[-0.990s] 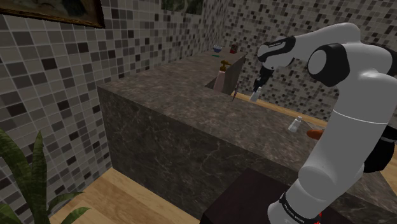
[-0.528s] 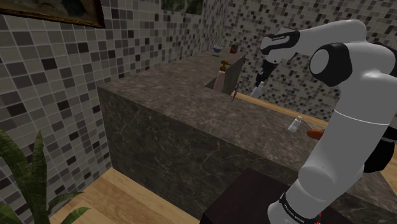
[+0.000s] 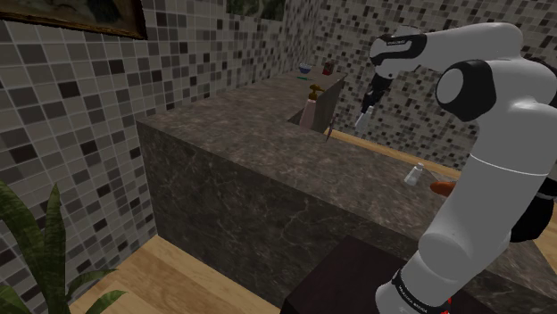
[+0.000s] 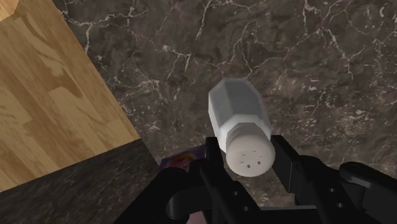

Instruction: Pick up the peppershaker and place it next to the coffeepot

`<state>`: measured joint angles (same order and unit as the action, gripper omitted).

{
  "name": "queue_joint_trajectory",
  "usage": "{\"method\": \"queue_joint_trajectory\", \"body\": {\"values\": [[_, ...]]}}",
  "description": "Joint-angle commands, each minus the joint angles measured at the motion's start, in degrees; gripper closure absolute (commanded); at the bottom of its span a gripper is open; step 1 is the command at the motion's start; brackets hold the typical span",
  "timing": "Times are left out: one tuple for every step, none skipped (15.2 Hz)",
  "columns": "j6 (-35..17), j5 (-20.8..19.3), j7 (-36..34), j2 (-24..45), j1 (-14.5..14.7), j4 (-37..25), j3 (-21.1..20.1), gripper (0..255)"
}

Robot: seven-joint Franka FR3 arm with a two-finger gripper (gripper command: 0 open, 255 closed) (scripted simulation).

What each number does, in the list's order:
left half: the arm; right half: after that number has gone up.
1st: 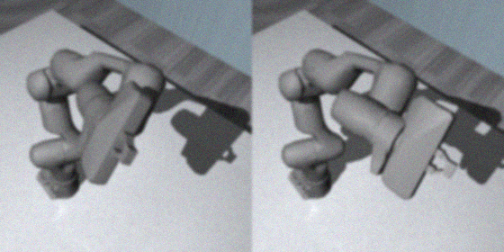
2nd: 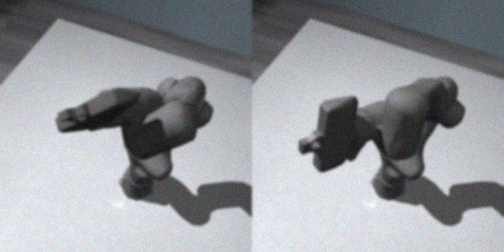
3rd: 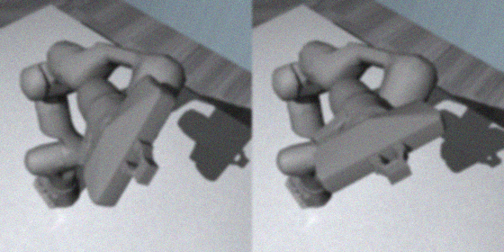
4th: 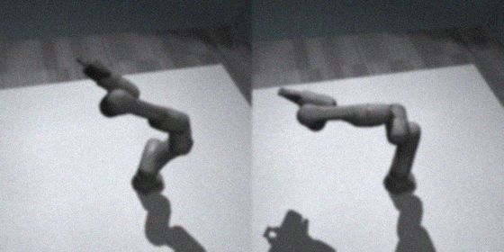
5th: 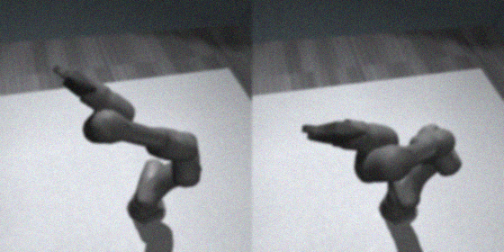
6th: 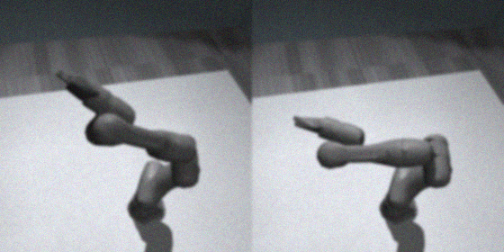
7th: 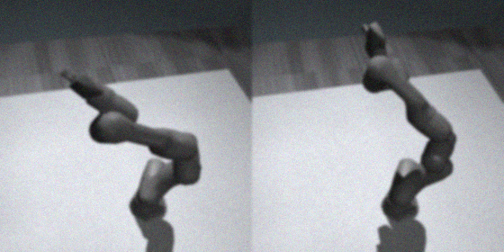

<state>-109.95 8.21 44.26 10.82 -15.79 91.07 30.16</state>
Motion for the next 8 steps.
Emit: {"method": "queue_joint_trajectory", "body": {"values": [[1.6, 0.1, 0.0, 0.2, -0.2, -1.8, 0.1, 255], [2.4, 0.1, 0.0, 0.2, -0.2, -2.6, 0.1, 255], [3.2, 0.1, 0.0, 0.3, -0.3, -3.5, 0.1, 255], [4.0, 0.1, 0.0, 0.4, -0.4, -4.4, 0.2, 255], [4.8, 0.2, -0.1, 0.5, -0.5, -5.3, 0.2, 255], [5.7, 0.3, -0.1, 0.7, -0.6, -6.3, 0.2, 255], [6.5, 0.3, -0.1, 0.8, -0.7, -7.2, 0.2, 255], [7.3, 0.4, -0.1, 1.0, -0.8, -8.2, 0.3, 255]]}}
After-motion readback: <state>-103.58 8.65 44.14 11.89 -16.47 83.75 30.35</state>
